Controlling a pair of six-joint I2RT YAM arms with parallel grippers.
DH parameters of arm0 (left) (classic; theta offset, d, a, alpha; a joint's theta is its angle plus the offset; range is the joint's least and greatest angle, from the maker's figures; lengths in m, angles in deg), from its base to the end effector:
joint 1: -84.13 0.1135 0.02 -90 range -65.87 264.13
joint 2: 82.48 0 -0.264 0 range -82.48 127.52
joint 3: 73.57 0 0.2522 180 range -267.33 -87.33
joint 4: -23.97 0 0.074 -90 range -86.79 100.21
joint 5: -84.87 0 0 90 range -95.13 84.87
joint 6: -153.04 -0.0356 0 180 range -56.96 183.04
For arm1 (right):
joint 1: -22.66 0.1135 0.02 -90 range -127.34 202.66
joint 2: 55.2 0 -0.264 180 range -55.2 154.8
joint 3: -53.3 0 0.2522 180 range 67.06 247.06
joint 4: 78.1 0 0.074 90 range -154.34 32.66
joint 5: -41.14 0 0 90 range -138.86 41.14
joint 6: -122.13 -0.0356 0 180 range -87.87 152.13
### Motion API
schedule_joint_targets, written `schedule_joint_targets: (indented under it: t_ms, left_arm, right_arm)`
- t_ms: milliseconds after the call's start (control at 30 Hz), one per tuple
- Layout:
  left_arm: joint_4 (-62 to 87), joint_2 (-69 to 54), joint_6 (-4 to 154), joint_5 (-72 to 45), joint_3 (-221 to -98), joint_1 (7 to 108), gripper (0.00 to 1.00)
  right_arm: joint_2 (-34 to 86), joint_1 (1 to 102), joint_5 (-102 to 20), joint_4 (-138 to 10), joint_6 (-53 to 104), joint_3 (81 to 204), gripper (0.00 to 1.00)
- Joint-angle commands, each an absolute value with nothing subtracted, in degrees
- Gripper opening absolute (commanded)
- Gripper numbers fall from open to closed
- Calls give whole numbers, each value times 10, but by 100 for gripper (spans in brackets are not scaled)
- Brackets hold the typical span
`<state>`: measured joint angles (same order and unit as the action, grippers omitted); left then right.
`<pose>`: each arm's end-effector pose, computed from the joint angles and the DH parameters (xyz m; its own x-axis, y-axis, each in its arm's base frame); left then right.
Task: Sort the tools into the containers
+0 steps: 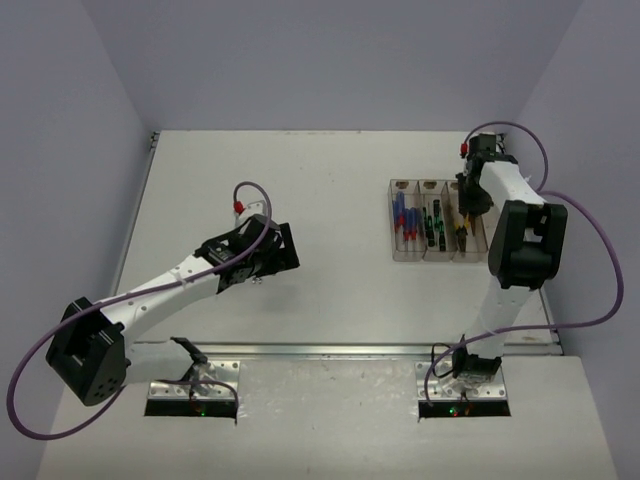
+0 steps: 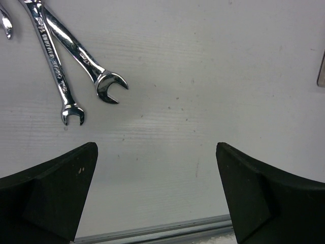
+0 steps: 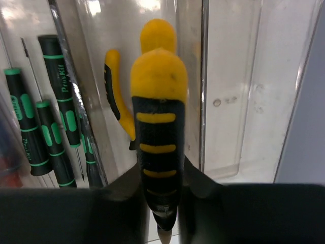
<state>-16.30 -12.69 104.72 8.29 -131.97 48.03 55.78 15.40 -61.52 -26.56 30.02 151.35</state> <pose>0.2015 -0.1367 0.2262 -0.7771 -0.2339 -0.5844 -0.0803 0.9576 -0.2765 0.4029 -0.0592 0.2054 -0.8865 0.1492 -0.4380 0.2498 0.9511 -0.1818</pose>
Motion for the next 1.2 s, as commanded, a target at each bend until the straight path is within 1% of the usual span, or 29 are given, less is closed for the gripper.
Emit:
schedule_joint_targets:
  t_ms: [0,33,100,167,200,300,367,400,467,600,633,700,800,867,933,1067,1167]
  left_arm:
    - [-179,-154,1040,136,-1348,478,100]
    - [-180,-153,1044,142,-1349,479,100]
    - [-179,-146,1048,145,-1351,488,100]
    - [-180,-129,1054,144,-1352,506,100]
    - [-177,-115,1053,147,-1351,515,100]
    - [-165,-75,1052,149,-1345,577,98]
    - [-153,-57,1052,143,-1339,625,97]
    - [-152,-48,1056,146,-1338,630,97]
    - [-152,-34,1063,157,-1342,642,94]
    - [-163,-2,1074,172,-1353,650,88]
    - [-163,10,1077,169,-1354,650,85]
    - [-157,23,1078,161,-1354,650,76]
    - [-149,45,1074,150,-1358,649,73]
    - [-153,66,1076,158,-1366,650,64]
    - [-152,80,1073,160,-1373,649,63]
    - [-154,112,1070,169,-1384,649,55]
    - [-153,130,1064,169,-1392,649,52]
  right_arm:
    - [565,160,-647,-223,306,1572,59]
    - [563,162,-643,-215,301,1577,68]
    - [554,166,-637,-206,286,1580,79]
    - [530,178,-651,-202,273,1581,97]
    - [509,184,-654,-197,267,1581,99]
    - [449,235,-657,-205,249,1547,99]
    - [393,284,-664,-231,233,1502,99]
    - [376,314,-661,-259,229,1466,99]
    - [319,346,-583,-323,207,1393,99]
    - [205,347,-295,-476,165,1240,99]
    - [193,348,-269,-503,155,1211,98]
    - [179,348,-262,-495,149,1205,92]
    - [182,348,-272,-464,160,1220,86]
    - [181,348,-260,-467,157,1217,83]
    - [180,348,-248,-476,155,1210,82]
    - [182,348,-252,-477,158,1203,80]
    - [181,348,-248,-476,156,1204,80]
